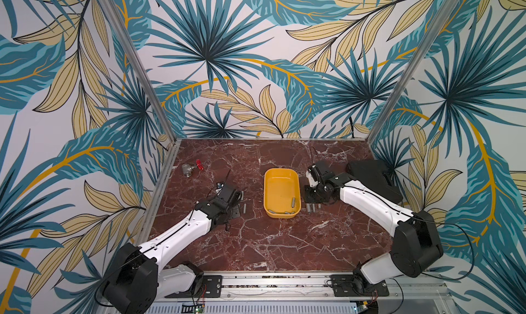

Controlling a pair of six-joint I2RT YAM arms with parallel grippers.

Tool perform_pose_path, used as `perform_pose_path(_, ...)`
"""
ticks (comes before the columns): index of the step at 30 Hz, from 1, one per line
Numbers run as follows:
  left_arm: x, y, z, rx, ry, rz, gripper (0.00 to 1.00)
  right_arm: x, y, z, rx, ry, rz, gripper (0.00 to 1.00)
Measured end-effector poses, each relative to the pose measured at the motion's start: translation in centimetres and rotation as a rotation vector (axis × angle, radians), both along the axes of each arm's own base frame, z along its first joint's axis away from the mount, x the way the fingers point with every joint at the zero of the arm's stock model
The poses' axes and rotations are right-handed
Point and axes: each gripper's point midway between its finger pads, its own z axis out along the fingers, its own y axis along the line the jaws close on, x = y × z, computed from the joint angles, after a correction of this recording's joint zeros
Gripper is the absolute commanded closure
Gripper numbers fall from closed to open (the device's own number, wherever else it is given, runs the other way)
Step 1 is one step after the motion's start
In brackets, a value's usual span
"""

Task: Take out the socket from the storage box
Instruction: Pick up the socket head from the storage box, then place the socket head at the center of the board.

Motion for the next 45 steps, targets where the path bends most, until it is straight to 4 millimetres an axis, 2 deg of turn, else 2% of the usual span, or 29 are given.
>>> perform_pose_path(3, 0.1, -0.1, -0.1, -0.005, 0.001, -0.003, 0.58, -2.0, -1.7, -1.8, -0.021, 0.052, -0.034, 0.91)
perform_pose_path(7, 0.2, -0.3, -0.4, -0.005, 0.009, -0.005, 0.58, -3.4, -3.3, -3.2, -0.033, 0.088, -0.073, 0.91)
perform_pose_path(16, 0.3, -0.8, -1.8, 0.0, 0.054, -0.019, 0.57, -5.3, -4.5, -6.1, -0.036, 0.155, -0.111, 0.9)
perform_pose_path(28, 0.7, -1.7, -2.1, -0.034, 0.054, -0.035, 0.57, -5.8, -4.3, -8.2, -0.028, 0.202, -0.123, 0.87)
perform_pose_path(45, 0.9, -2.2, -1.9, -0.06, 0.046, -0.045, 0.57, -5.5, -4.2, -8.4, -0.026, 0.198, -0.127, 0.73)
